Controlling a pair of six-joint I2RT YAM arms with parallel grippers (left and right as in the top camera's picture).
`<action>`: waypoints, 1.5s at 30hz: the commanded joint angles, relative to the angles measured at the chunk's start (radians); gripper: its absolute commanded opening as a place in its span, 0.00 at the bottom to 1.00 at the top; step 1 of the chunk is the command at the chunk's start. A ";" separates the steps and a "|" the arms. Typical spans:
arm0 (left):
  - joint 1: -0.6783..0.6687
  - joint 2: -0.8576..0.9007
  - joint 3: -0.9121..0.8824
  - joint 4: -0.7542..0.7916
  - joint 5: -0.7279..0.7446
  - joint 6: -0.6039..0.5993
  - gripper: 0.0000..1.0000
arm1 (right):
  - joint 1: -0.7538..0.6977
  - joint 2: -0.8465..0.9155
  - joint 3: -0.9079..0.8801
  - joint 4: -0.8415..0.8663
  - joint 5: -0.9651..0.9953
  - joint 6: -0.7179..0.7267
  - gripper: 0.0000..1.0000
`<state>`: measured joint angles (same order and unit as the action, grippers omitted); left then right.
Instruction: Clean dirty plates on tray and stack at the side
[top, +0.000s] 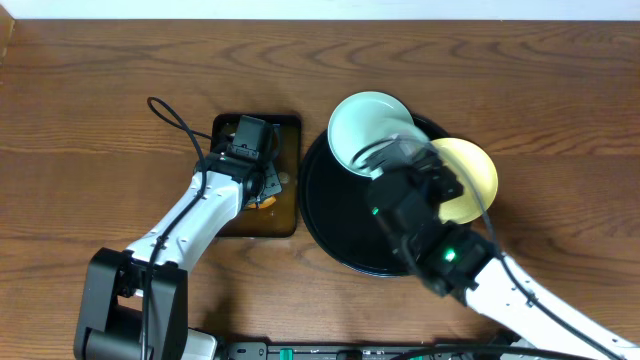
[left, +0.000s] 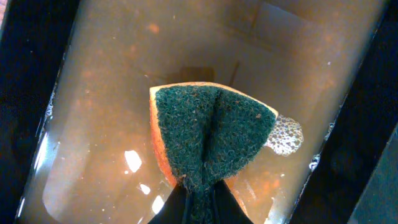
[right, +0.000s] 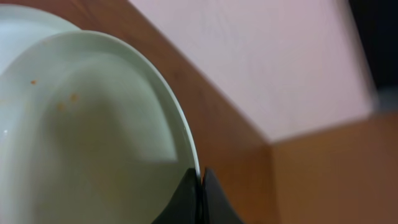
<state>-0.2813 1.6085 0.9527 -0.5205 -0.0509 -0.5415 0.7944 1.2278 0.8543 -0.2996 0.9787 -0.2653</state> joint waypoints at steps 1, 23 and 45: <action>0.006 -0.004 0.014 -0.002 -0.001 0.017 0.08 | -0.138 -0.012 0.016 -0.005 -0.040 0.193 0.01; 0.006 -0.004 0.014 -0.003 -0.001 0.017 0.08 | -1.116 0.205 0.015 -0.040 -0.730 0.370 0.10; 0.006 -0.004 0.014 -0.003 -0.001 0.017 0.08 | -1.072 0.402 0.012 -0.249 -1.421 0.324 0.26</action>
<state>-0.2813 1.6085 0.9527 -0.5205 -0.0513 -0.5415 -0.2913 1.5951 0.8574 -0.5526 -0.3820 0.0788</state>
